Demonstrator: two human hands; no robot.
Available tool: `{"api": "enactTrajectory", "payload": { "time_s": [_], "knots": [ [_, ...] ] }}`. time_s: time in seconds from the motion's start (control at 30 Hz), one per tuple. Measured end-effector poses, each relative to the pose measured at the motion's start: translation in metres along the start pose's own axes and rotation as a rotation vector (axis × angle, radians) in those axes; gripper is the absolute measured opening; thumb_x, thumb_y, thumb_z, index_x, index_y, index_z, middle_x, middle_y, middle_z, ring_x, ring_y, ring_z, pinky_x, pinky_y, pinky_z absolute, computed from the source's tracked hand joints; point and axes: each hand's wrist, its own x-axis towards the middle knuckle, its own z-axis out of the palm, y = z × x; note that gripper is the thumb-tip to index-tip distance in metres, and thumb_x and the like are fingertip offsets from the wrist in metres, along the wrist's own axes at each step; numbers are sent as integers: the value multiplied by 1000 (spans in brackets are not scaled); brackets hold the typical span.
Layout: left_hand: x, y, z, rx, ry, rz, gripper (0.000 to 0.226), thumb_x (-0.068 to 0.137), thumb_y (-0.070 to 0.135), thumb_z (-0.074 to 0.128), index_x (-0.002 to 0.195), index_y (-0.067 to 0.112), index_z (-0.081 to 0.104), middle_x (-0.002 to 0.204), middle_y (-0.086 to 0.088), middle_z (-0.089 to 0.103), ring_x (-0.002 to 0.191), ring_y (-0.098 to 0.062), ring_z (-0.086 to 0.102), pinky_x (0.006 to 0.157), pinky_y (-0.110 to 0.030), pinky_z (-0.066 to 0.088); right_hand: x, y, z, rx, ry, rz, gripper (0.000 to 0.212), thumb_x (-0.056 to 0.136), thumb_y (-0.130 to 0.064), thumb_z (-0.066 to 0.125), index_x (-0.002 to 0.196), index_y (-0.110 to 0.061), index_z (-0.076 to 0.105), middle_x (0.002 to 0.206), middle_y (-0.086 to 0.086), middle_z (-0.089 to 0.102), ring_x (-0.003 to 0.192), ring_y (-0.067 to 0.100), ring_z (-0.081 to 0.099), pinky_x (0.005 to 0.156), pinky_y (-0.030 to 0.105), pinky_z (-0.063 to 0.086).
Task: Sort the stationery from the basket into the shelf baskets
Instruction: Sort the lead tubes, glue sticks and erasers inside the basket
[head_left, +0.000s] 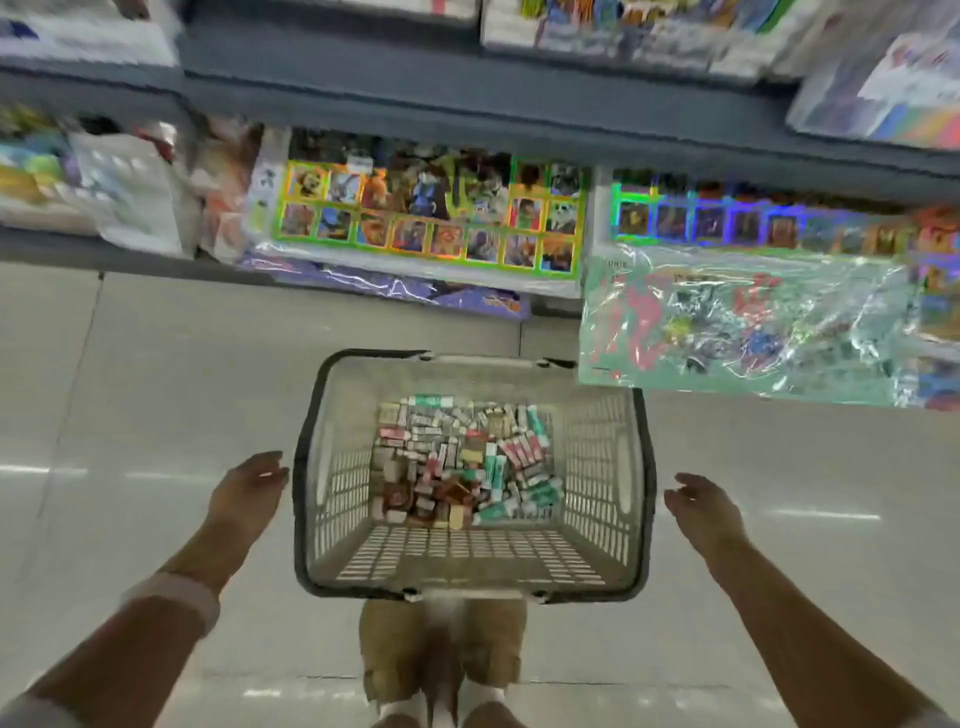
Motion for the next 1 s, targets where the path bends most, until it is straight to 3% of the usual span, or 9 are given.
{"api": "enactTrajectory", "payload": {
  "time_s": [0.07,0.2,0.3,0.47,0.6,0.73,0.8,0.87,1.0],
  "knots": [
    [23,-11,20,132,-41,31,29,93,10,51,118,-3,58,119,-26,58,110,-45,52,99,-47,41,25,8,19,-7,11,9,38,89,-13,56,126,-3,53,118,19,61,108,34,56,92,34,41],
    [53,-29,42,348,13,69,25,93,15,48,106,-4,59,97,-27,63,90,-41,59,77,-40,46,55,18,43,123,33,65,32,89,-10,55,119,0,57,102,20,65,92,37,61,88,43,48],
    [57,-34,43,391,1,74,25,94,17,49,97,-5,59,91,-27,63,85,-41,58,72,-38,43,59,19,47,283,-25,135,26,90,-7,52,114,3,56,96,18,59,90,38,57,91,49,46],
    [30,-39,17,379,0,67,22,94,19,49,91,-2,57,77,-17,56,71,-30,51,64,-32,36,21,16,35,351,-44,171,28,91,-7,50,116,3,56,95,16,55,86,29,51,78,37,41],
    [-31,-32,-48,273,5,44,19,93,19,51,83,3,56,75,-15,56,70,-30,51,64,-31,35,-58,-6,-6,322,-59,128,20,91,-6,48,109,0,57,87,13,54,74,27,50,73,34,40],
    [-103,-29,-137,221,32,-8,18,93,24,51,88,8,57,80,-13,58,70,-29,51,64,-32,36,-144,-51,-48,210,-109,48,23,92,-9,51,111,4,56,96,26,57,82,26,49,74,35,40],
    [-138,-33,-183,181,80,-19,18,91,24,53,87,7,56,79,-13,58,69,-28,51,59,-32,36,-186,-83,-61,104,-133,-34,17,91,-12,54,101,1,55,104,33,57,81,27,50,73,40,44],
    [-168,-40,-230,147,150,-38,17,90,23,54,87,6,56,78,-12,57,68,-27,50,56,-32,36,-225,-121,-64,-8,-141,-138,19,89,-15,55,99,1,55,99,29,58,82,33,55,77,44,47],
    [-208,-69,-326,78,269,-118,18,88,23,58,93,5,58,82,-12,56,76,-27,50,69,-33,39,-304,-209,-39,-216,-126,-405,15,86,-15,59,93,-2,57,97,25,62,87,37,59,75,42,46]
  ]
}}
